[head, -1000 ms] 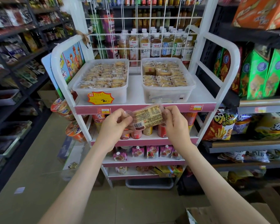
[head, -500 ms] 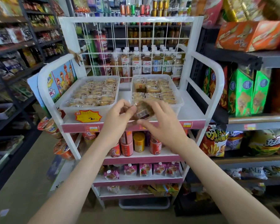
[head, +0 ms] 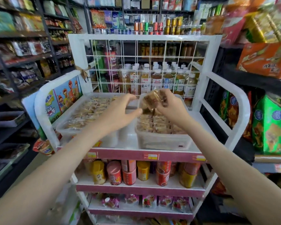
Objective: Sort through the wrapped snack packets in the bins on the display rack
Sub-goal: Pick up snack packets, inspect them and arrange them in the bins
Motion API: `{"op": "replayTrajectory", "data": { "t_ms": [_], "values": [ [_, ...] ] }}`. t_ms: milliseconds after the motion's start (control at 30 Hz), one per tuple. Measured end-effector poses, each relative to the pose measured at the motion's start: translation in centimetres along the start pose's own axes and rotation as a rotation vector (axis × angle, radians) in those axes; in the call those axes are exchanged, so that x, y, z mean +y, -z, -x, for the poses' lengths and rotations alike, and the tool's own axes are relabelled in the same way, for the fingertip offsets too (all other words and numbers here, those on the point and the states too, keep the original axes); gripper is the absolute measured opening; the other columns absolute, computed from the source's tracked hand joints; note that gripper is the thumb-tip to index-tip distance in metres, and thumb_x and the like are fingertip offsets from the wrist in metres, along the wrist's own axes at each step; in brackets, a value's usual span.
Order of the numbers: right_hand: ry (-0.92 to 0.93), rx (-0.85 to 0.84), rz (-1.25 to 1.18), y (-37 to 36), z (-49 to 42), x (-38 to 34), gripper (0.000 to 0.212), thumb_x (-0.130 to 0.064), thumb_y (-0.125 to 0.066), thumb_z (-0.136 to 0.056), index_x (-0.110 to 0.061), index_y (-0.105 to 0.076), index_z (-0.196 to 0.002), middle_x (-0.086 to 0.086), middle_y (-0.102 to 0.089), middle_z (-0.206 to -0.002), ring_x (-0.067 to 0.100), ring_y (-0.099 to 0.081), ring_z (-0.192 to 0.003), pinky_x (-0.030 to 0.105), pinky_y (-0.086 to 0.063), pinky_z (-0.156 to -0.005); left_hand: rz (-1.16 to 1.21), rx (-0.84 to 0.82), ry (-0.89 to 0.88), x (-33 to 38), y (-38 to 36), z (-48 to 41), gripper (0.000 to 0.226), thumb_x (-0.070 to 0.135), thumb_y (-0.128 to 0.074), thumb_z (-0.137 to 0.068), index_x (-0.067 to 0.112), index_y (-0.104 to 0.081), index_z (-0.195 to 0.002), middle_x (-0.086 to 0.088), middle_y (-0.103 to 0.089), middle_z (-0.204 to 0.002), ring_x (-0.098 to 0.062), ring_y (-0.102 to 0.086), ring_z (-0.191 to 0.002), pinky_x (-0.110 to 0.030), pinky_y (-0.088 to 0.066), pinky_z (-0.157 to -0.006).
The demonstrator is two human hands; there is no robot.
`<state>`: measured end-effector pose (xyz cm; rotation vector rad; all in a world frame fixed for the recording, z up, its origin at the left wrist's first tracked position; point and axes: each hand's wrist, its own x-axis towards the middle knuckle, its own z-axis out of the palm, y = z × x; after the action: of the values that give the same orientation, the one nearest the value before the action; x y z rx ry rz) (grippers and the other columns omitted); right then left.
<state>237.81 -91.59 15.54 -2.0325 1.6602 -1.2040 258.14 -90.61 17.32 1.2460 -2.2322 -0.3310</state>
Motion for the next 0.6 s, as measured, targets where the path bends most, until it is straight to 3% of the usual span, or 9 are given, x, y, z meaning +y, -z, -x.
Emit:
{"op": "replayTrajectory", "data": {
  "t_ms": [100, 200, 267, 333, 367, 400, 467, 533, 600],
  "values": [
    [-0.017, -0.099, 0.059, -1.3, -3.2, 2.3, 0.049, -0.011, -0.059, -0.091, -0.017, -0.038, -0.135, 0.005, -0.062, -0.108, 0.008, -0.062, -0.076, 0.023, -0.056, -0.060, -0.099, -0.139, 0.003, -2.3, -0.5, -2.2, 0.077, 0.050, -0.056, -0.091, 0.019, -0.019, -0.152, -0.001, -0.021, -0.159, -0.018, -0.024, -0.145, -0.038, -0.023, -0.116],
    [-0.017, -0.258, 0.242, -2.3, -5.3, 4.2, 0.053, -0.011, -0.057, -0.090, -0.021, -0.038, -0.139, 0.004, -0.061, -0.111, 0.005, -0.057, -0.077, 0.015, -0.044, -0.057, -0.249, -0.281, -0.035, -3.9, -1.8, -4.5, 0.089, 0.059, -0.050, -0.090, 0.020, -0.003, -0.155, 0.001, -0.001, -0.162, -0.021, -0.008, -0.148, -0.040, -0.011, -0.118],
    [-0.032, -0.412, 0.355, -2.5, -6.0, 4.9, 0.056, -0.013, -0.053, -0.092, -0.028, -0.035, -0.143, -0.001, -0.061, -0.112, 0.004, -0.057, -0.079, 0.018, -0.043, -0.061, -0.383, -0.353, -0.080, -5.1, -3.0, -6.2, 0.097, 0.068, -0.043, -0.087, 0.018, 0.006, -0.154, 0.002, 0.009, -0.162, -0.020, 0.002, -0.149, -0.045, 0.001, -0.118],
    [-0.027, -0.567, 0.465, -3.0, -6.6, 5.6, 0.054, -0.023, -0.046, -0.098, -0.032, -0.028, -0.148, -0.003, -0.054, -0.133, 0.017, -0.058, -0.110, 0.035, -0.049, -0.089, -0.455, -0.399, -0.128, -6.2, -4.1, -7.8, 0.101, 0.075, -0.035, -0.084, 0.019, 0.014, -0.153, 0.001, 0.017, -0.161, -0.020, 0.012, -0.148, -0.049, 0.013, -0.115],
    [-0.008, -0.635, 0.542, -3.4, -6.8, 6.0, 0.051, -0.031, -0.039, -0.101, -0.032, -0.023, -0.150, -0.004, -0.041, -0.148, 0.020, -0.043, -0.132, 0.045, -0.036, -0.108, -0.481, -0.430, -0.146, -6.5, -4.5, -8.5, 0.101, 0.077, -0.031, -0.083, 0.020, 0.018, -0.152, 0.002, 0.022, -0.160, -0.018, 0.019, -0.146, -0.050, 0.017, -0.113],
    [0.004, -0.691, 0.620, -3.9, -7.0, 6.3, 0.051, -0.037, -0.030, -0.103, -0.031, -0.017, -0.152, -0.006, -0.027, -0.156, 0.019, -0.023, -0.144, 0.050, -0.017, -0.117, -0.503, -0.467, -0.162, -6.9, -5.0, -9.2, 0.101, 0.078, -0.028, -0.082, 0.021, 0.019, -0.151, 0.003, 0.025, -0.158, -0.016, 0.027, -0.142, -0.052, 0.022, -0.111],
    [0.007, -0.760, 0.729, -4.4, -7.1, 6.8, 0.051, -0.040, -0.020, -0.104, -0.031, -0.008, -0.153, -0.009, -0.010, -0.160, 0.016, -0.001, -0.148, 0.050, 0.005, -0.118, -0.537, -0.536, -0.198, -7.3, -5.7, -10.3, 0.102, 0.082, -0.023, -0.080, 0.023, 0.017, -0.152, 0.002, 0.027, -0.157, -0.014, 0.030, -0.138, -0.057, 0.023, -0.111],
    [0.010, -0.775, 0.756, -4.3, -7.4, 6.9, 0.050, -0.041, -0.021, -0.104, -0.034, -0.011, -0.152, -0.010, -0.006, -0.160, 0.017, 0.003, -0.147, 0.049, 0.007, -0.117, -0.568, -0.597, -0.221, -7.4, -6.2, -11.3, 0.104, 0.085, -0.022, -0.077, 0.024, 0.012, -0.154, 0.001, 0.026, -0.158, -0.018, 0.024, -0.144, -0.061, 0.018, -0.112],
    [0.032, -0.718, 0.704, -3.8, -8.2, 7.0, 0.048, -0.044, -0.028, -0.102, -0.036, -0.026, -0.149, -0.008, -0.015, -0.159, 0.020, -0.006, -0.146, 0.051, 0.000, -0.117, -0.593, -0.628, -0.214, -7.7, -6.0, -12.5, 0.103, 0.086, -0.022, -0.076, 0.025, 0.010, -0.154, 0.001, 0.026, -0.157, -0.019, 0.022, -0.145, -0.059, 0.018, -0.113]
  ]
}}
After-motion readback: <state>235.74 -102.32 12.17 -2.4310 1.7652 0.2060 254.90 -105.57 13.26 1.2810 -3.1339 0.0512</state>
